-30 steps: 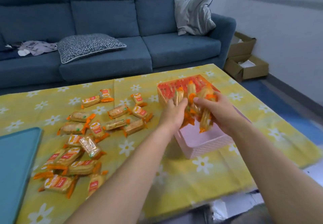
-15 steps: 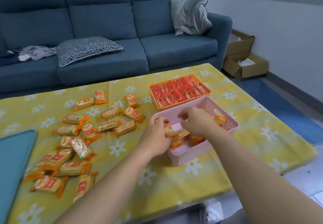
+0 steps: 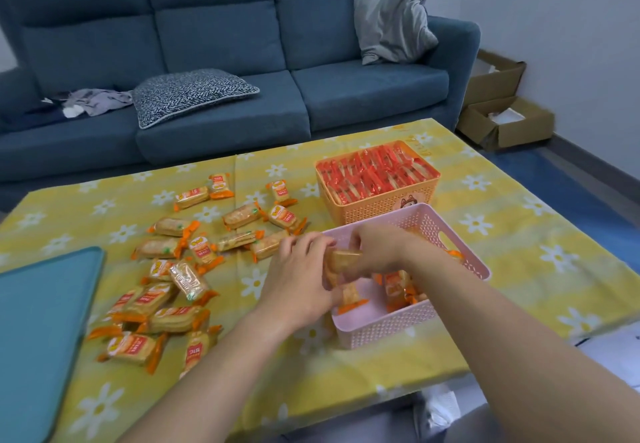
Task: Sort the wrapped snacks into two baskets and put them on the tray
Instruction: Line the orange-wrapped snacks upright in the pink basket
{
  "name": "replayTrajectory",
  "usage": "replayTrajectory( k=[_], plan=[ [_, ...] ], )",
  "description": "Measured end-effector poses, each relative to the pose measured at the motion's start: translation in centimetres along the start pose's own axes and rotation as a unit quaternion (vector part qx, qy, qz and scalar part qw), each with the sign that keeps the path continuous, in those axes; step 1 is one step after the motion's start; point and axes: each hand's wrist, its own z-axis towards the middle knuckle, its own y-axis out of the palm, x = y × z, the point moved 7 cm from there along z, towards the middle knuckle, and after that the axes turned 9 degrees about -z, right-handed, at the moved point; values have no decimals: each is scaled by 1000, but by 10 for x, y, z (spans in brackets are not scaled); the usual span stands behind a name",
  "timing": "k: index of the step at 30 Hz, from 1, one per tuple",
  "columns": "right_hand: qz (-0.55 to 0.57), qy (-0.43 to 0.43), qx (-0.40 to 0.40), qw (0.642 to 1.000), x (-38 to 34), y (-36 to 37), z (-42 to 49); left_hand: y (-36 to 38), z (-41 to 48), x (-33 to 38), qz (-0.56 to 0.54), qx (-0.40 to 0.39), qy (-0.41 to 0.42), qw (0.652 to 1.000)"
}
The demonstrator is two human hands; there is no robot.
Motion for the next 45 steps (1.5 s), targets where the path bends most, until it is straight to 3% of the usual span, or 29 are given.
replayTrajectory(
  k=[3,6,7,9,11,13,17,21,25,28,32,36,40,45],
  plan=[
    [100,-20,27,994,-11,-5,1,-2,7,13,4,14,36,999],
    [232,3,0,973,-6,-2,5,-2,16,8,-5,21,16,1000],
    [227,16,5,974,-3,-2,6,-3,19,5,-3,30,10,999],
    [108,33,19,993,2,-3,9,-4,23,4,-3,42,14,999],
    [5,29,-21,999,-2,11,10,-3,26,-1,-63,49,4,997],
    [12,20,-78,997,-9,28,11,-4,28,-8,-140,54,-19,988],
    [14,24,-57,998,-16,35,20,-8,32,-14,-198,51,-20,979],
    [157,52,-68,984,-12,30,20,-8,27,-14,-227,2,-28,974],
    [363,85,-149,916,-9,35,19,-1,19,-9,-172,-66,-26,983],
    [401,99,-167,895,-7,34,19,-4,23,-5,-128,-42,-5,991],
    [360,135,-51,922,5,24,26,-11,30,-15,-180,42,-18,983],
    [102,79,-29,991,-12,45,37,-12,33,-31,-220,68,-37,972],
    [25,79,5,997,-18,60,44,-18,32,-27,-173,94,-15,980],
    [36,59,-52,996,-9,38,33,-29,28,-26,-133,130,3,982]
  ],
)
